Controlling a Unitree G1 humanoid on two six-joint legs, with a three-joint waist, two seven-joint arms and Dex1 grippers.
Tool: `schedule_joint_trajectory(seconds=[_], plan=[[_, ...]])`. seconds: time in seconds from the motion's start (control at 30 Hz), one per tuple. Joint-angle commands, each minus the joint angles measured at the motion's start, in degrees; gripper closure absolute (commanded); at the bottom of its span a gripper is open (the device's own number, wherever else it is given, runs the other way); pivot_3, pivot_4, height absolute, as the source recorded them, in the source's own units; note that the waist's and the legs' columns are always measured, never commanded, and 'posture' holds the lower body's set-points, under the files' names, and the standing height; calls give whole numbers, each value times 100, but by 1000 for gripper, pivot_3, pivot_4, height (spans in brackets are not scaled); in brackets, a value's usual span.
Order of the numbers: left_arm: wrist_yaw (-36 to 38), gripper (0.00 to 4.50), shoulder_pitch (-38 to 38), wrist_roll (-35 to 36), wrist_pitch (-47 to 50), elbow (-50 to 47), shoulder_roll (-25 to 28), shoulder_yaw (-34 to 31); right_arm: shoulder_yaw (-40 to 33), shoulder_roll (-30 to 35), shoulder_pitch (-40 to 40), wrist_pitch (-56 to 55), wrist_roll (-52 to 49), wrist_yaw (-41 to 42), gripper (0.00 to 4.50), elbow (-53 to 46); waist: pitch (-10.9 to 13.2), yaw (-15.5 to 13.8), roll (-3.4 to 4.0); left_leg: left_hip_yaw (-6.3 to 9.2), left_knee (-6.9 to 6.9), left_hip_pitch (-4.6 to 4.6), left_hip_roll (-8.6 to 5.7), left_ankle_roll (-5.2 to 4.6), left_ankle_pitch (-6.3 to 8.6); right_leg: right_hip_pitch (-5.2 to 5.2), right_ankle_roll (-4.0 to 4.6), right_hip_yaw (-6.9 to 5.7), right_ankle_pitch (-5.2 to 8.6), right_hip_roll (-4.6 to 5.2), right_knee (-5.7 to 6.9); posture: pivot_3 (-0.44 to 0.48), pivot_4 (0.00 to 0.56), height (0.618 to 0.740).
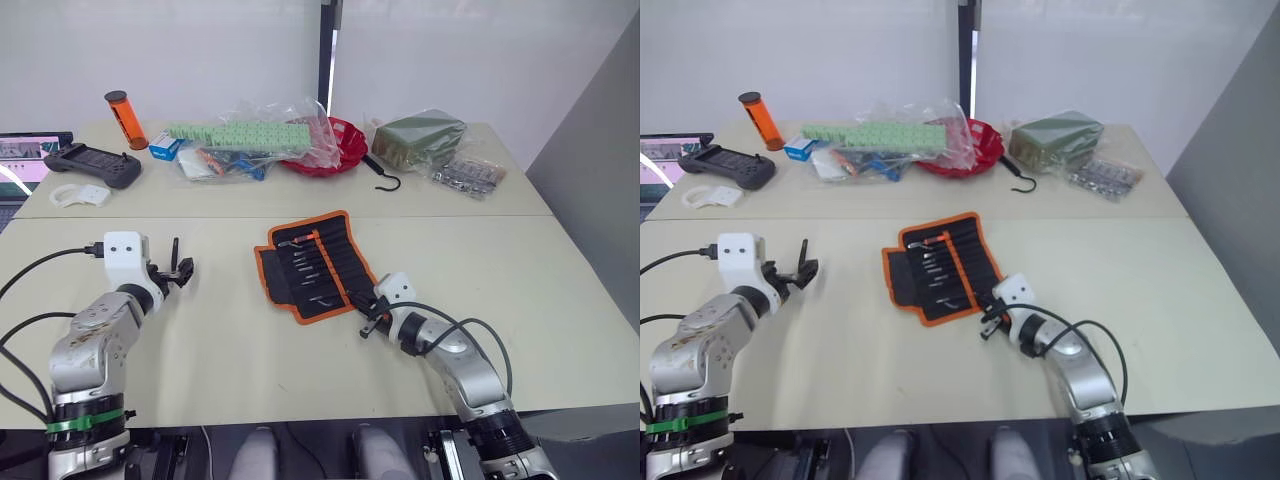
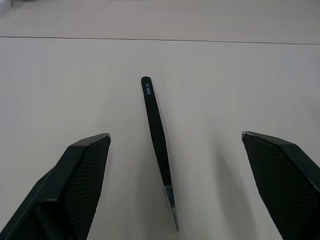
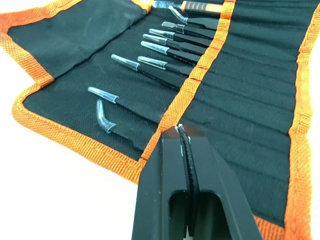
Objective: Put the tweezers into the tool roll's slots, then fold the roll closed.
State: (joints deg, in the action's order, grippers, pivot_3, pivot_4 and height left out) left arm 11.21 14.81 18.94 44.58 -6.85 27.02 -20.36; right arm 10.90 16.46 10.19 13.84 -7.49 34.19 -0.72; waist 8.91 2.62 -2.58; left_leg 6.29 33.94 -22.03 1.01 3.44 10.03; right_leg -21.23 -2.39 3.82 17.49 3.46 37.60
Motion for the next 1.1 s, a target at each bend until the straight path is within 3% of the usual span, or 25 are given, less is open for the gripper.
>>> schedule_joint_trajectory(seconds=[0.03,0.07,0.17,0.3,0.53,0.77,1.03,1.1], plan=[[-187,30,153,-129,-78,66,-138,97,191,55,-237,416,155,-46,4500,138,0,-12,0,0,0,0,0,0,0,0,0,0,0,0,0,0,150,740],[-239,30,168,-145,-42,74,-202,124,184,63,-242,438,150,-55,4500,116,0,-15,0,0,1,-1,-1,0,0,0,1,0,0,0,-1,0,150,740],[-474,799,135,-245,41,-23,-355,165,161,96,-244,492,134,-58,4500,55,0,-18,-1,0,2,-1,-1,0,0,0,0,0,0,1,-1,0,150,740],[-645,2168,-228,-286,243,-434,-548,239,90,140,-199,543,125,-80,4500,45,0,-15,2,0,1,-2,-2,0,0,0,0,1,0,1,-1,0,150,740],[-711,4479,16,-508,-438,246,-579,161,147,208,-80,566,165,-31,4500,120,-2,-74,5,-1,7,6,-5,0,-1,8,-30,2,13,3,-2,0,150,740],[-689,4479,216,-545,-842,595,-586,108,148,241,-59,573,154,-12,4500,126,-2,-56,5,-1,8,4,-4,0,-1,7,-30,2,10,2,-3,0,150,740],[-733,4479,61,-628,-656,454,-540,128,146,241,-36,589,154,-7,4500,145,-2,-47,5,-1,8,3,-4,0,-1,7,-29,3,10,2,-3,0,150,740],[-747,3766,47,-604,-625,419,-529,68,138,210,-24,604,135,-17,4500,172,-2,-46,5,-1,8,3,-4,0,-1,7,-29,3,10,2,-3,0,150,740]])
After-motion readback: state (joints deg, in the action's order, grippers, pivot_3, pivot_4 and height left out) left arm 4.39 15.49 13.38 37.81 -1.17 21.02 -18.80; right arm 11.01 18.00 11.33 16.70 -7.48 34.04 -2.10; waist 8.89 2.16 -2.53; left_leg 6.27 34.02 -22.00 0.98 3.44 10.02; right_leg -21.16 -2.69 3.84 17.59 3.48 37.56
